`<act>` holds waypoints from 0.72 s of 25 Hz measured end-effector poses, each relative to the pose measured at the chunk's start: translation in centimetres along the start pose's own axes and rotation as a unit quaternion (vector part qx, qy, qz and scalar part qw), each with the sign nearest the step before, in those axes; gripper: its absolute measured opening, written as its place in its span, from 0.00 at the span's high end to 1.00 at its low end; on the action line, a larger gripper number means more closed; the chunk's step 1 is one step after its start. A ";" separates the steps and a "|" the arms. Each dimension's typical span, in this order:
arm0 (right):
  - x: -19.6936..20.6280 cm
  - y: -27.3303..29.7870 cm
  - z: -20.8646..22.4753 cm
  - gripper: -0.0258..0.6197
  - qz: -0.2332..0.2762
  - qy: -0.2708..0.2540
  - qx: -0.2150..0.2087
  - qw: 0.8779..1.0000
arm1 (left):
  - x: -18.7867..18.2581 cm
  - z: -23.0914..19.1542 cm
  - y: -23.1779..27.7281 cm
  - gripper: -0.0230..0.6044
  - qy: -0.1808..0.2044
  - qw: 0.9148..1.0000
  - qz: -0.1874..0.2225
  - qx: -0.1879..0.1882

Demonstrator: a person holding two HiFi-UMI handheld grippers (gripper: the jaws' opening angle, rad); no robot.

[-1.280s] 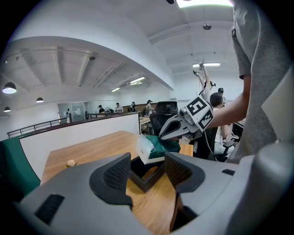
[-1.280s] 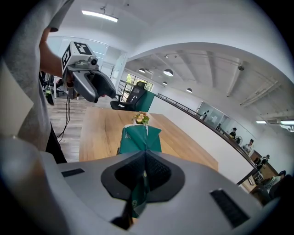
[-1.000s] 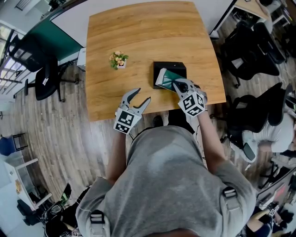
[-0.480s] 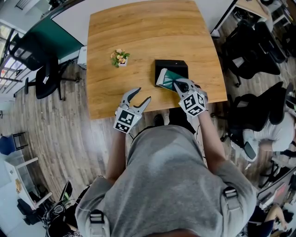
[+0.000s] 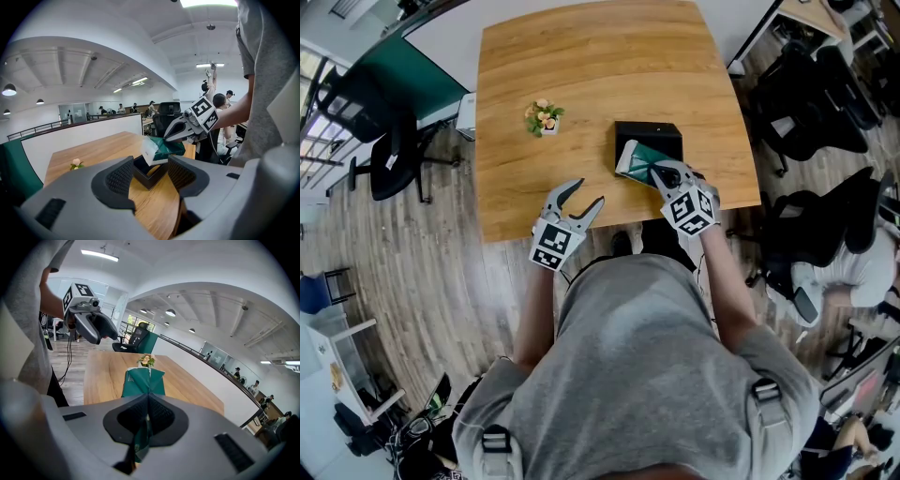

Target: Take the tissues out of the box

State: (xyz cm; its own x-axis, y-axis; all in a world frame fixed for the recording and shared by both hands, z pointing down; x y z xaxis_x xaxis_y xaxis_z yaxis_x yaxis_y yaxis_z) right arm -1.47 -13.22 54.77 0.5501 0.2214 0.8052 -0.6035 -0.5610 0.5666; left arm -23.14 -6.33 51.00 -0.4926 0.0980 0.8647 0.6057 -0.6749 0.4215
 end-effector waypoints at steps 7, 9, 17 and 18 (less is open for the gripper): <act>0.1 0.6 0.2 0.95 -0.008 0.000 -0.002 1.000 | 0.3 -0.4 0.3 0.57 -0.002 1.000 -0.001 0.001; -0.1 0.7 0.3 0.95 -0.008 -0.001 -0.001 1.000 | 0.3 -0.5 0.4 0.57 -0.002 1.000 0.000 0.001; -0.3 1.0 0.8 0.95 -0.011 -0.001 0.000 1.000 | 0.3 -1.2 0.8 0.57 -0.007 1.000 0.002 -0.001; -0.2 1.0 0.9 0.95 -0.011 -0.001 0.000 1.000 | 0.3 -1.2 0.9 0.57 -0.007 1.000 0.002 -0.001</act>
State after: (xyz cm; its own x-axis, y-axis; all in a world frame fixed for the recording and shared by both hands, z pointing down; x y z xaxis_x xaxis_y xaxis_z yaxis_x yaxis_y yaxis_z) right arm -1.72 -14.56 55.01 0.5644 0.2328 0.7920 -0.5913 -0.5554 0.5847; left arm -23.51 -7.71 51.33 -0.4819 0.1063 0.8698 0.6064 -0.6761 0.4185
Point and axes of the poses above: the fingertips, and each gripper's own axes: y forward along the fingers, z to its right, x out of its underside, the point moved 7 cm from there along -y, backward along the fingers, and after that the axes turned 13 degrees about y, right-handed, at the moved point
